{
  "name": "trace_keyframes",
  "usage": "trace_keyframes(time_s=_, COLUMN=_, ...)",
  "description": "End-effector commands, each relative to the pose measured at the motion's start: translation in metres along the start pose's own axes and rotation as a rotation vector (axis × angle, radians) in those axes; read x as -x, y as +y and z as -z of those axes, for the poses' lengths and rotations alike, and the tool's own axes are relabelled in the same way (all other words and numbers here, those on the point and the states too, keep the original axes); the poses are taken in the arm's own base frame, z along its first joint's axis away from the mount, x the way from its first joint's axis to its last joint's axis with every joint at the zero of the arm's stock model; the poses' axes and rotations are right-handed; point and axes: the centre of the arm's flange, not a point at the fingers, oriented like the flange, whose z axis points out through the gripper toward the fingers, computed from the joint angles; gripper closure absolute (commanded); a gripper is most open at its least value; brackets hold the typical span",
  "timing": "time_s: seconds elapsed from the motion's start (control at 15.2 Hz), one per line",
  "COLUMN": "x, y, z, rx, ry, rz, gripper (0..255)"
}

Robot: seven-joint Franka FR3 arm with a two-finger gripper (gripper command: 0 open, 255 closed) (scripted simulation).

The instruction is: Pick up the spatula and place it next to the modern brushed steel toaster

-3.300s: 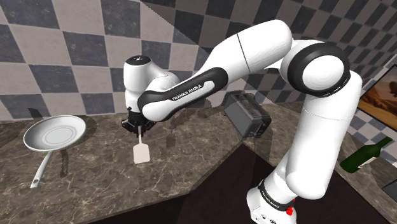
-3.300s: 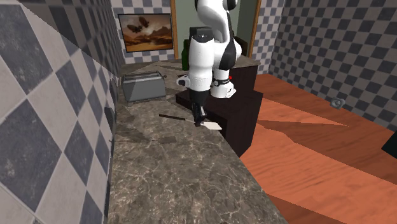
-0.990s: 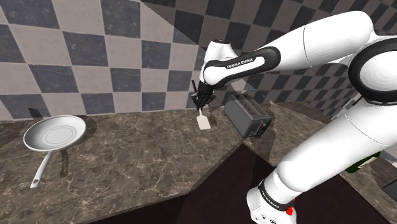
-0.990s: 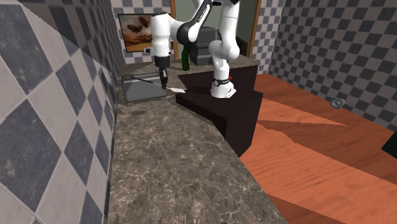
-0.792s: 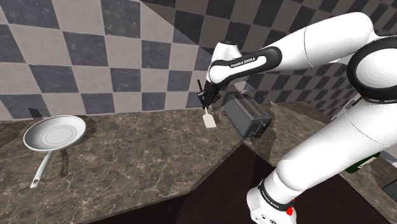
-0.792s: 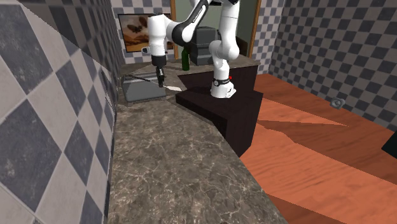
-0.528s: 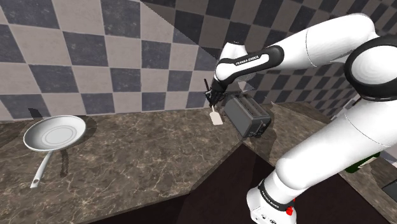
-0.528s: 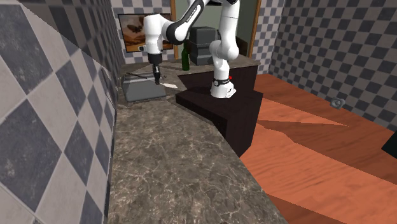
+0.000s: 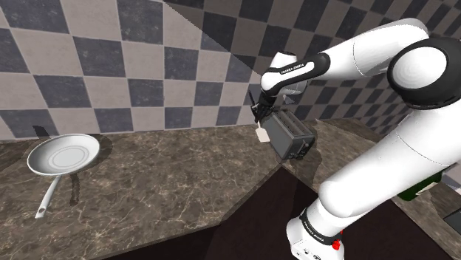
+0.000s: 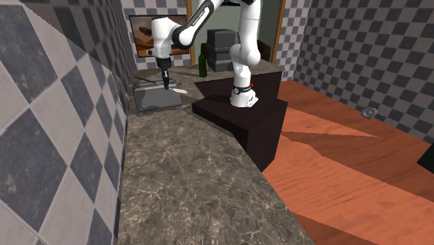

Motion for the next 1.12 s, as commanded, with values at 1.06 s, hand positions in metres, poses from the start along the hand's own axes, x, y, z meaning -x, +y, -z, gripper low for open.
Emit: trace_keyframes(time_s=1.06, x=0.005, y=0.000, z=-0.094, rx=0.000, ry=0.000, rz=0.001, gripper=255)
